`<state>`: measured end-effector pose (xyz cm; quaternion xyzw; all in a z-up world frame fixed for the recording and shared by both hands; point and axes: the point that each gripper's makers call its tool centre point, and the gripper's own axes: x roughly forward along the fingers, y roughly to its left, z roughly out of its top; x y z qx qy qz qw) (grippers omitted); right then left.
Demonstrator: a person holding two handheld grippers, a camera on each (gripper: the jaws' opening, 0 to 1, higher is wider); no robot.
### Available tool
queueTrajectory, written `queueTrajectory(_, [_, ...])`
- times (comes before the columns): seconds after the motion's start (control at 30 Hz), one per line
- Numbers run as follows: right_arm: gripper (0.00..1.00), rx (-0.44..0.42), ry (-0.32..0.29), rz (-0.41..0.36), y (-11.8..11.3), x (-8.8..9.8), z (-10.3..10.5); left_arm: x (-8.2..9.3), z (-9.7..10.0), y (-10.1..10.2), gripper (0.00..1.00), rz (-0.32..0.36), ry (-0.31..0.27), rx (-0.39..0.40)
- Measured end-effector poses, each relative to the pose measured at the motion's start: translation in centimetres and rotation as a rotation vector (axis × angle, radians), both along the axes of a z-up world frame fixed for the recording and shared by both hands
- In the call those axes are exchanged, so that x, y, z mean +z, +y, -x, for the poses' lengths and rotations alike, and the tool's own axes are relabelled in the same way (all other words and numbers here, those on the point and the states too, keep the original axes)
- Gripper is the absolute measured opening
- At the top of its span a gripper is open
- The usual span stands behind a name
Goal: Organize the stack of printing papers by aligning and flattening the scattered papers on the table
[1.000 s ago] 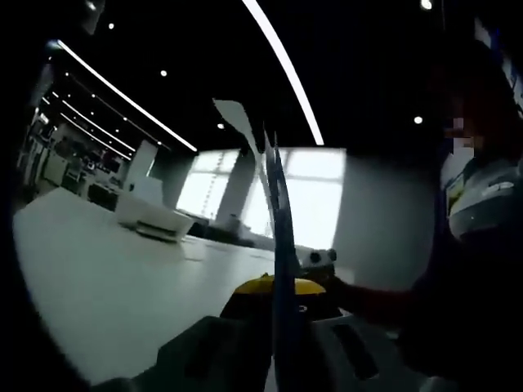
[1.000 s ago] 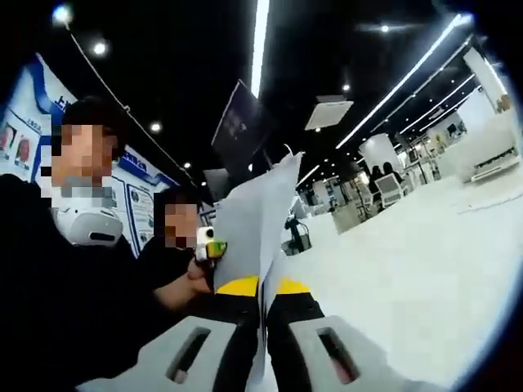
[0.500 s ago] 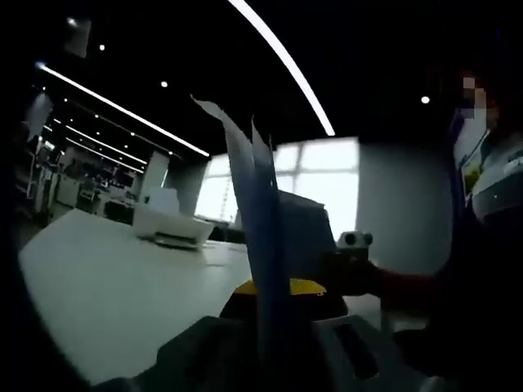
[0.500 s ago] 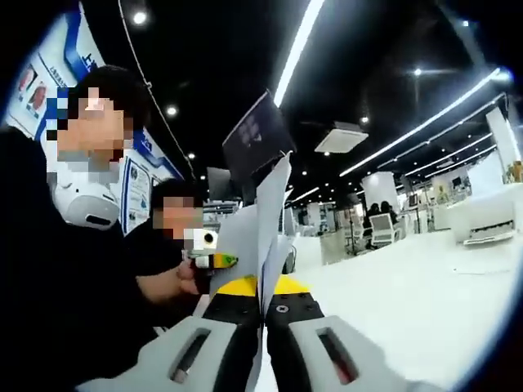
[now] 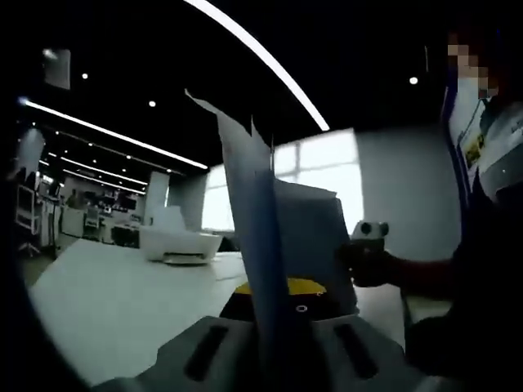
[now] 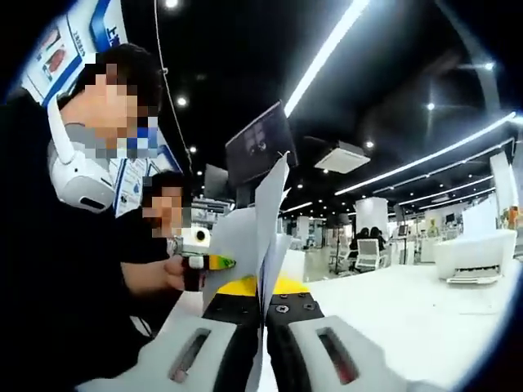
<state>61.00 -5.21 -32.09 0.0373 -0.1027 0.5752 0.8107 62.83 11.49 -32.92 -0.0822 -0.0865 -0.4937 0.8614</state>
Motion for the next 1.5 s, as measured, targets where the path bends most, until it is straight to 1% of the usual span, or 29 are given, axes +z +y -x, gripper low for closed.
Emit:
queueTrajectory(0.23, [0.0,-0.028,-0.028,-0.022,-0.1,0.8,-0.1,1.0,-0.3,-0.4,0.06,-0.022,-0.039,0.009])
queueTrajectory(0.37, [0.0,-0.034,-0.032,-0.033,-0.1,1.2,-0.2,1.4,-0.6,-0.4,0.06,-0.025,-0.047,0.014])
queueTrajectory(0.67, [0.0,-0.05,-0.039,-0.04,-0.5,1.7,-0.4,1.5,-1.0,-0.6,0.06,-0.023,-0.049,0.016])
queueTrajectory(0.77, [0.0,-0.046,-0.024,-0.05,-0.7,1.6,-0.5,1.3,-1.2,-0.8,0.06,-0.03,-0.049,0.017])
queueTrajectory(0.8, [0.0,-0.041,-0.009,-0.05,-0.6,1.3,-0.5,1.0,-1.2,-0.8,0.06,-0.034,-0.041,0.016])
queueTrajectory(0.83, [0.0,-0.041,-0.007,-0.05,-0.6,1.2,-0.5,0.8,-1.3,-0.9,0.07,-0.036,-0.028,0.016])
queueTrajectory(0.87, [0.0,-0.044,0.003,-0.051,-0.8,1.0,-0.7,0.5,-1.4,-0.9,0.09,-0.038,-0.013,0.016])
queueTrajectory(0.9, [0.07,-0.047,0.014,-0.057,-0.9,0.9,-0.7,0.3,-1.4,-0.9,0.11,-0.039,-0.007,0.016])
queueTrajectory(0.97, [0.13,-0.051,0.019,-0.067,-0.8,0.8,-0.7,0.1,-1.4,-0.9,0.15,-0.04,-0.007,0.016])
queueTrajectory(1.03, [0.13,-0.047,0.024,-0.064,-0.7,0.8,-0.5,0.0,-1.3,-0.9,0.2,-0.038,-0.003,0.013])
queueTrajectory(1.13, [0.14,-0.036,0.023,-0.051,-0.4,0.6,-0.2,-0.1,-1.1,-1.1,0.22,-0.046,-0.006,0.01])
queueTrajectory(1.2, [0.14,-0.031,0.024,-0.048,-0.4,0.6,-0.2,-0.2,-1.1,-1.2,0.26,-0.053,-0.005,0.009])
queueTrajectory(1.27, [0.15,-0.024,0.027,-0.043,-0.2,0.5,-0.1,-0.3,-1.1,-1.2,0.28,-0.056,-0.002,0.014])
queueTrajectory(1.37, [0.19,-0.019,0.04,-0.031,-0.2,0.3,-0.1,-0.3,-1.3,-1.1,0.31,-0.049,0.004,0.02])
queueTrajectory(1.4, [0.21,-0.017,0.046,-0.025,-0.1,0.1,-0.2,-0.5,-1.4,-1.0,0.34,-0.051,0.008,0.023])
queueTrajectory(1.5, [0.22,-0.004,0.058,-0.014,0.0,-0.1,0.0,-0.9,-1.7,-0.9,0.44,-0.057,0.024,0.03])
